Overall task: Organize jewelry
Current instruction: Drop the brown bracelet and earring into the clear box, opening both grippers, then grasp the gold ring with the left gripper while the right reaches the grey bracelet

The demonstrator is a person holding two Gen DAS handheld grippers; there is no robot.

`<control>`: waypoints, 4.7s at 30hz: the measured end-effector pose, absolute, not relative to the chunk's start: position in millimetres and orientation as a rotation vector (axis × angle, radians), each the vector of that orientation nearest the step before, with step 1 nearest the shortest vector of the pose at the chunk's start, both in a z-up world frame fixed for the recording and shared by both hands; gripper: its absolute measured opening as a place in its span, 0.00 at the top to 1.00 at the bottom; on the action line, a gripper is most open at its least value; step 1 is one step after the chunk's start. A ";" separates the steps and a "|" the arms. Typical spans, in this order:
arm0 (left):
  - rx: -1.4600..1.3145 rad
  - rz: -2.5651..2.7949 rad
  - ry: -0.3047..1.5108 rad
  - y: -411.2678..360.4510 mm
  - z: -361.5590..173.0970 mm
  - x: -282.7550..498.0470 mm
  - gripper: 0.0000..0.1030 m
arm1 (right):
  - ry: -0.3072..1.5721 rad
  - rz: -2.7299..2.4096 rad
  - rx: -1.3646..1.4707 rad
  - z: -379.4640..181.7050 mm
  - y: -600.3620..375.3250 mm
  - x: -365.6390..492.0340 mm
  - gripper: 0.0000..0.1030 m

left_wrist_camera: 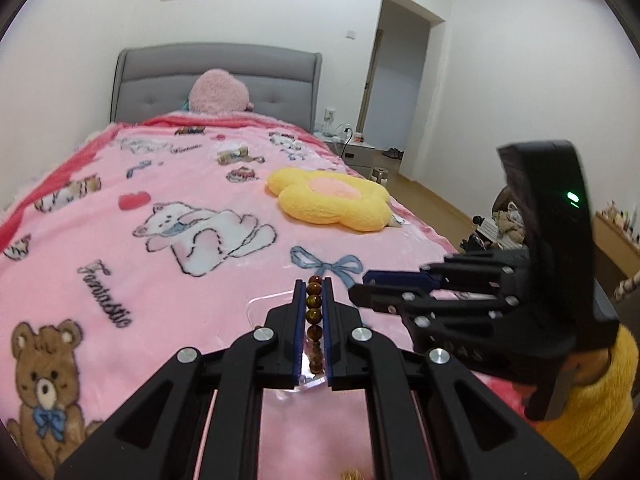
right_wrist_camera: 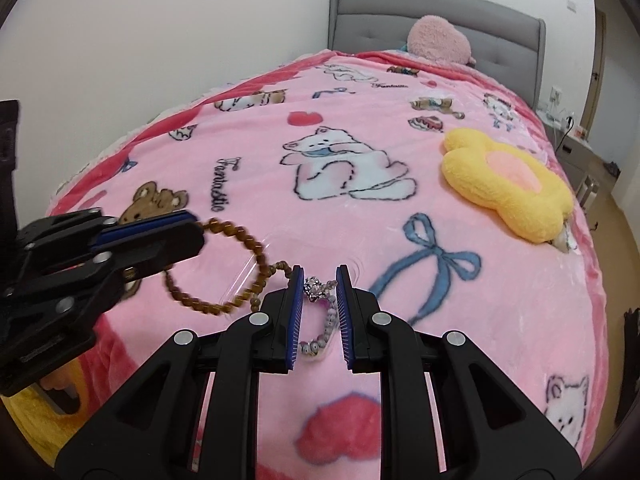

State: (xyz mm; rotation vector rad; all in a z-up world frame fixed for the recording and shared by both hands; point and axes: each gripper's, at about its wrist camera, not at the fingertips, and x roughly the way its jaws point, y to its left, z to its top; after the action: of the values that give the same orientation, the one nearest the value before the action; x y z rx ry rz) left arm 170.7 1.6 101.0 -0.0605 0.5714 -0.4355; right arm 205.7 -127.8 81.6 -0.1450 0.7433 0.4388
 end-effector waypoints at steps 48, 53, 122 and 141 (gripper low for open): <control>-0.082 -0.436 0.723 0.9 49.8 212.1 0.92 | 0.801 0.476 -0.172 38.1 -115.7 201.8 0.77; -0.045 -0.431 0.665 5.7 54.7 190.2 0.92 | 0.766 0.510 -0.160 44.9 -127.1 174.9 0.77; 0.158 -0.553 0.716 -12.6 -9.1 80.4 0.85 | 0.898 0.603 -0.035 -8.2 -145.1 71.2 0.96; 0.147 -0.549 0.714 -8.6 -8.9 81.0 0.85 | 0.927 0.537 -0.174 -25.6 -126.9 71.9 0.92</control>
State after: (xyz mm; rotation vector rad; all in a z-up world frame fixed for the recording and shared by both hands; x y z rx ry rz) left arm 81.0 -8.6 -8.9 0.1469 0.7144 -0.5486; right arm 71.9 -126.9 -25.6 -0.1738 0.9268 0.5370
